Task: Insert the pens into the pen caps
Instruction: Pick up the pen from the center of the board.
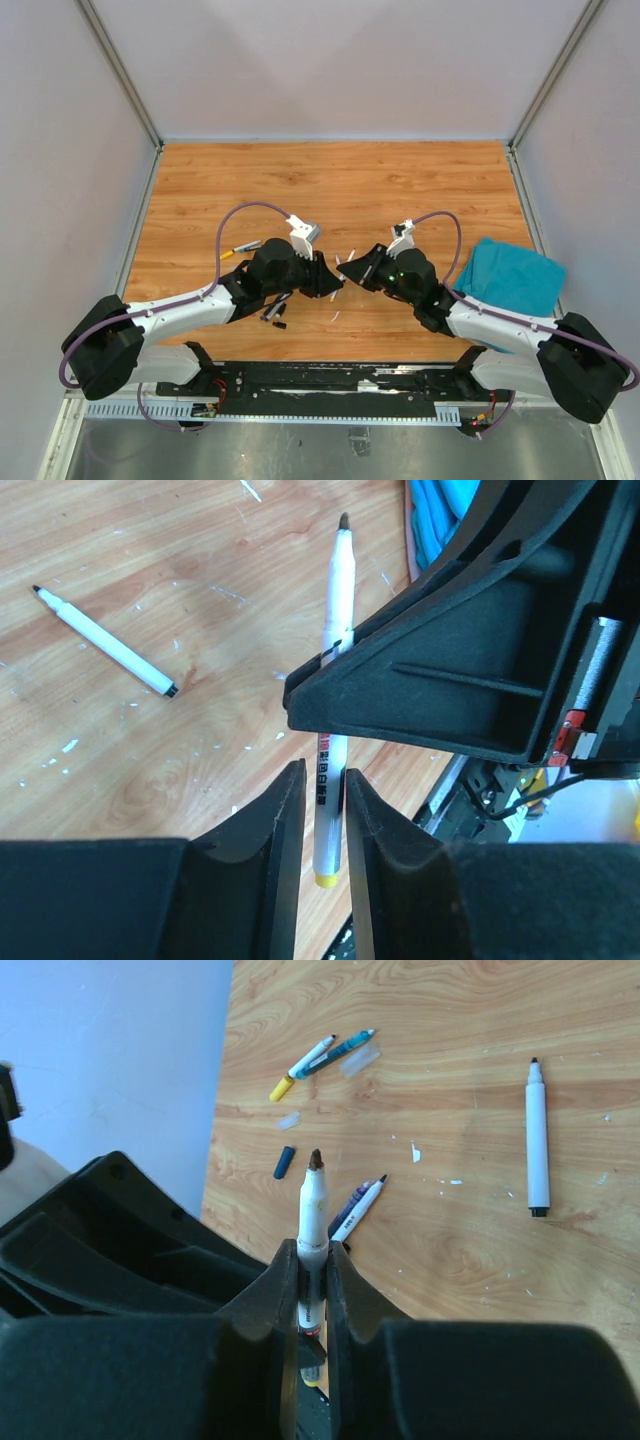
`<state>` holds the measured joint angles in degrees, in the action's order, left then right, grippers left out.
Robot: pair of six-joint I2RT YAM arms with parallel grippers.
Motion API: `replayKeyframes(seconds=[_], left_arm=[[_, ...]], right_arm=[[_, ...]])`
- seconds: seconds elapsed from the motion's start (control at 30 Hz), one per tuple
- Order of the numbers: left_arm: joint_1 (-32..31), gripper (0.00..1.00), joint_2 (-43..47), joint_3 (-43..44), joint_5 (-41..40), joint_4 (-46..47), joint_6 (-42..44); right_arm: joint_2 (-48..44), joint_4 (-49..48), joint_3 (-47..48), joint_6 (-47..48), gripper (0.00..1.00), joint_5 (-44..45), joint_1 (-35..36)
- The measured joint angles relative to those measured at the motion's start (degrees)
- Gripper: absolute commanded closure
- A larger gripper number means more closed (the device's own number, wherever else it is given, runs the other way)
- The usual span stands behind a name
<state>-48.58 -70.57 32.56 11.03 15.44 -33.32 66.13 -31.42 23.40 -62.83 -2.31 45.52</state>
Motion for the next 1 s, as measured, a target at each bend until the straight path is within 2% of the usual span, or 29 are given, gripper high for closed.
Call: replayKeyframes(seconds=[0.23, 0.37, 0.47, 0.53, 0.67, 0.73, 0.8, 1.0], left_arm=[[-0.94, 0.69, 0.02, 0.0, 1.38, 0.13, 0.66], [-1.62, 0.76, 0.02, -0.02, 1.92, 0.11, 1.18], [-2.1, 0.89, 0.02, -0.13, 2.38, 0.09, 1.46], [-2.34, 0.99, 0.02, -0.15, 2.6, 0.07, 1.64], [-2.47, 1.0, 0.02, -0.2, 2.78, 0.09, 1.75], [-2.62, 1.0, 0.02, -0.2, 2.89, 0.09, 1.79], [-2.62, 1.0, 0.02, -0.2, 2.82, 0.09, 1.77], [-2.62, 1.0, 0.02, -0.2, 2.6, 0.15, 1.18]], right_arm=[[-4.68, 3.58, 0.13, 2.62, 0.99, 0.94, 0.0], [-6.21, 4.87, 0.33, 3.56, 0.99, 1.53, 0.0], [-6.49, 5.49, 0.33, 3.91, 0.98, 1.88, 0.0], [-6.62, 5.99, 0.33, 4.04, 0.9, 1.88, 0.0], [-6.86, 6.36, 0.33, 4.37, 0.58, 1.86, 0.0], [-7.41, 7.1, 0.33, 4.83, 0.52, 2.01, 0.04], [-8.13, 7.93, 0.33, 5.01, 0.52, 2.4, 0.17], [-10.19, 9.2, 0.31, 4.81, 0.62, 3.15, 1.38]])
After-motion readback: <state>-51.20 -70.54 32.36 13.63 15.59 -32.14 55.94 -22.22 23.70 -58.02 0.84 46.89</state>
